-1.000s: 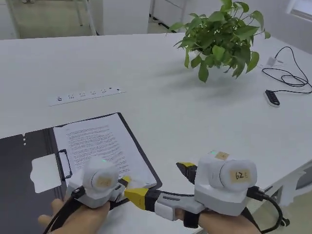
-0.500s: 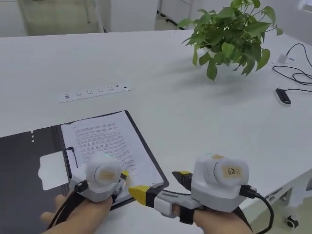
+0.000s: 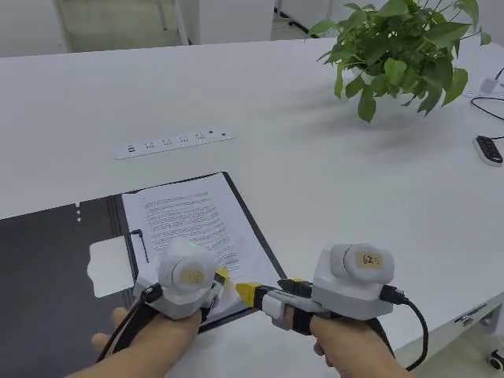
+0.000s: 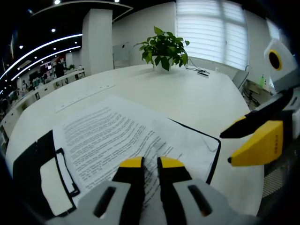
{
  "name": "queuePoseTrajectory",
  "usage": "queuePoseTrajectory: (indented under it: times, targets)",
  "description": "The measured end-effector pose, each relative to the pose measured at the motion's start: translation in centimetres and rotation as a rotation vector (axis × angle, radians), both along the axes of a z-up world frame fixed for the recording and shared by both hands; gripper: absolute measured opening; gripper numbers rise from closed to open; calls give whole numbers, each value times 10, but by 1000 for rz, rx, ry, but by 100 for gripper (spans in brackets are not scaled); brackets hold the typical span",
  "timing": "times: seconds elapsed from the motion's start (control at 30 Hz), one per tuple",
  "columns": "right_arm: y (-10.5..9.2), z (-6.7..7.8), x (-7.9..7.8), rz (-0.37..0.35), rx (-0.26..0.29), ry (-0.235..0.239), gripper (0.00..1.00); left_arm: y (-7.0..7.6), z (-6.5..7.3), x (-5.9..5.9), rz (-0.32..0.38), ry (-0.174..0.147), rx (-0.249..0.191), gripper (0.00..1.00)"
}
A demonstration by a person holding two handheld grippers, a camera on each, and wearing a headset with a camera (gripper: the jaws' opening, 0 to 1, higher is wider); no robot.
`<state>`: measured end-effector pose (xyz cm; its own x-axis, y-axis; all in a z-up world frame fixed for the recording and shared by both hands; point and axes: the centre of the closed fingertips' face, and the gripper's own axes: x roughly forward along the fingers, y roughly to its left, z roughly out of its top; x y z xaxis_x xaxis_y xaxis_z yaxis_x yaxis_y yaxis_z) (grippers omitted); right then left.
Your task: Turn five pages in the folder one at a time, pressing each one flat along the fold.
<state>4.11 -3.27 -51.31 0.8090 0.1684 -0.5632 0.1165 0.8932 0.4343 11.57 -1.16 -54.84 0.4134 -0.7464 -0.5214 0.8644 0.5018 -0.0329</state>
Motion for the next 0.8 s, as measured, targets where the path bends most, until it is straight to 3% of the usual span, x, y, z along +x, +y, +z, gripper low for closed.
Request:
queuePoseTrajectory:
  times: [0.27, 0.47, 0.67, 0.8]
  targets:
    - [-6, -22, 5, -26, -17, 74, 36, 0, 0, 0, 1, 1, -3, 10]
    - [-10, -27, 5, -43, -34, 100, 27, 0, 0, 0, 2, 1, -8, 10]
    - [-16, -30, 3, -77, -16, 121, 18, 0, 0, 0, 2, -3, -13, 10]
    - [-19, -34, 0, -58, -91, 137, 12, -1, 0, 0, 3, -4, -15, 10]
